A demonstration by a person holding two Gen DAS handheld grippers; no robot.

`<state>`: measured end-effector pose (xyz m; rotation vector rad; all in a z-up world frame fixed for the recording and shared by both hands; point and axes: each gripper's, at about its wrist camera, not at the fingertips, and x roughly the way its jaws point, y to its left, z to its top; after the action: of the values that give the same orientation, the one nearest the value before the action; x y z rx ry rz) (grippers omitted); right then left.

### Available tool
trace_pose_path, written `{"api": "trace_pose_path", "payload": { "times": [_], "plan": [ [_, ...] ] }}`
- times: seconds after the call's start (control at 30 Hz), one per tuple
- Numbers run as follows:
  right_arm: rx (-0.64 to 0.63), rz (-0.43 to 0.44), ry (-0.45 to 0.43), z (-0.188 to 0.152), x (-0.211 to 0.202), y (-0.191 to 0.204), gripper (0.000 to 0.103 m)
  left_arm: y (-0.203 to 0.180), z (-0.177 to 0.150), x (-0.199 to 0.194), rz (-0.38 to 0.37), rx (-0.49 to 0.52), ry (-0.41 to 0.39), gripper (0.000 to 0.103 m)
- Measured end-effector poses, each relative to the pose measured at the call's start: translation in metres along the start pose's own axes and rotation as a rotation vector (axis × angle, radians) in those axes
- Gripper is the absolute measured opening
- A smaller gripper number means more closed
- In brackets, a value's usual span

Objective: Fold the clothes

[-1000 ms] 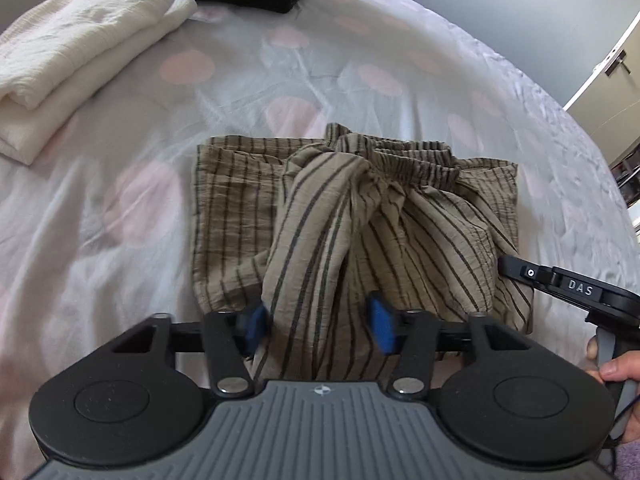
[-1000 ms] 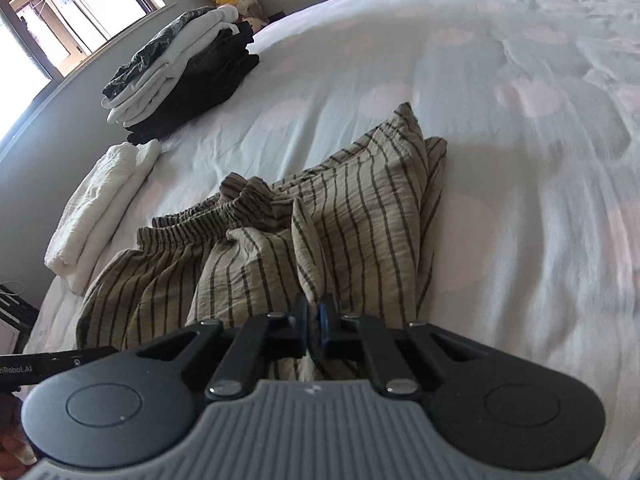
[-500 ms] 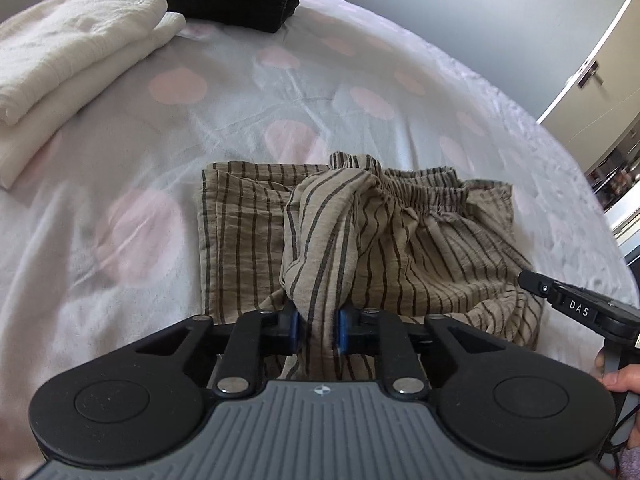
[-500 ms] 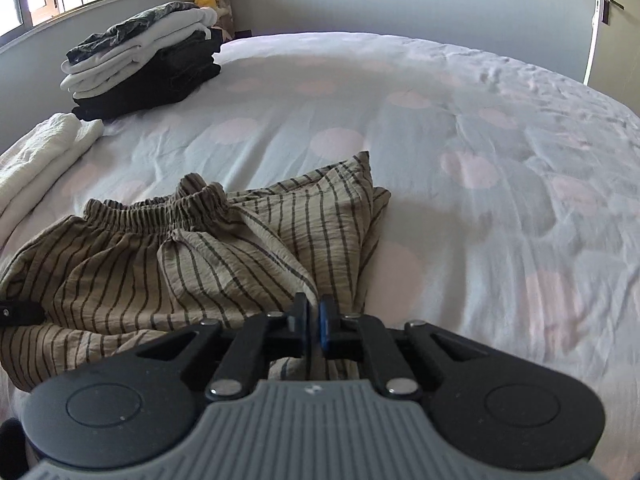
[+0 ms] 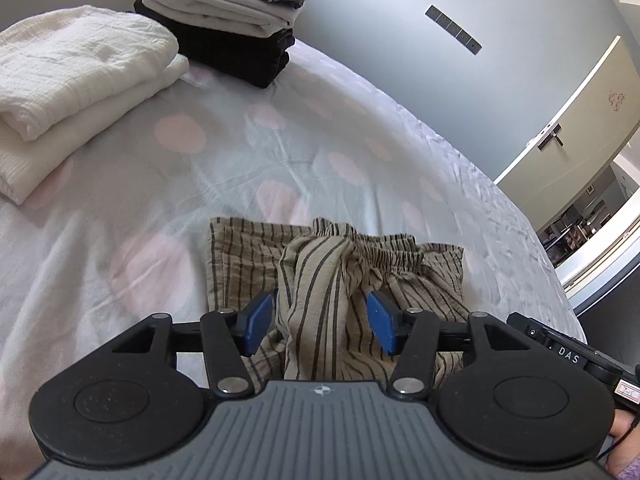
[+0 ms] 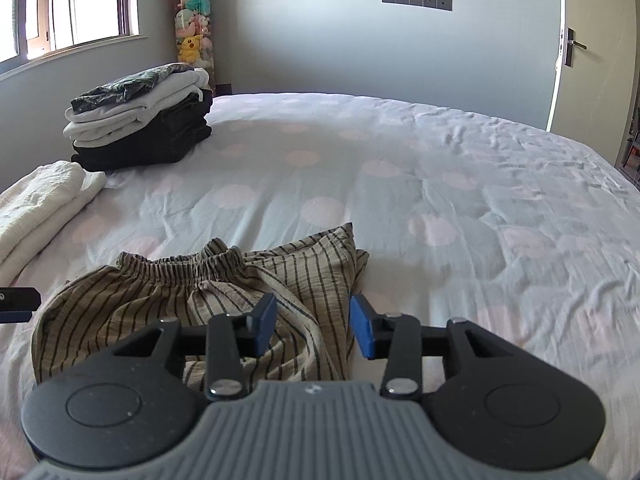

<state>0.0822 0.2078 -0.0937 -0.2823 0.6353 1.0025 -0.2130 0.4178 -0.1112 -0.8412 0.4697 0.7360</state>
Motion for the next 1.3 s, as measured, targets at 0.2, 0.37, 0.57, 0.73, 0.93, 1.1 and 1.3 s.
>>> {"api": "trace_pose_path", "payload": {
  "times": [0.2, 0.37, 0.57, 0.73, 0.93, 1.1, 1.3],
  "plan": [
    [0.148, -0.007, 0.034, -0.012, 0.001, -0.029, 0.056, -0.006, -0.009, 0.009, 0.058, 0.044, 0.066, 0.063],
    [0.390, 0.039, 0.102, -0.032, 0.015, -0.068, 0.056, -0.011, -0.013, 0.019, 0.084, 0.084, 0.098, 0.063],
    [0.500, 0.098, 0.126, -0.044, 0.020, -0.078, 0.056, -0.007, -0.016, 0.022, 0.088, 0.073, 0.122, 0.063],
    [0.562, 0.146, 0.147, -0.052, 0.024, -0.082, 0.056, -0.009, -0.022, 0.026, 0.096, 0.087, 0.169, 0.063],
    [0.609, 0.194, 0.183, -0.060, 0.026, -0.084, 0.056, -0.006, -0.023, 0.012, 0.066, 0.048, 0.170, 0.063],
    [0.576, 0.209, 0.244, -0.064, 0.025, -0.077, 0.056, -0.017, -0.028, 0.010, 0.034, 0.106, 0.226, 0.068],
    [0.448, 0.231, 0.276, -0.061, 0.030, -0.057, 0.028, -0.028, -0.039, 0.031, 0.113, 0.203, 0.338, 0.065]
  ]
}}
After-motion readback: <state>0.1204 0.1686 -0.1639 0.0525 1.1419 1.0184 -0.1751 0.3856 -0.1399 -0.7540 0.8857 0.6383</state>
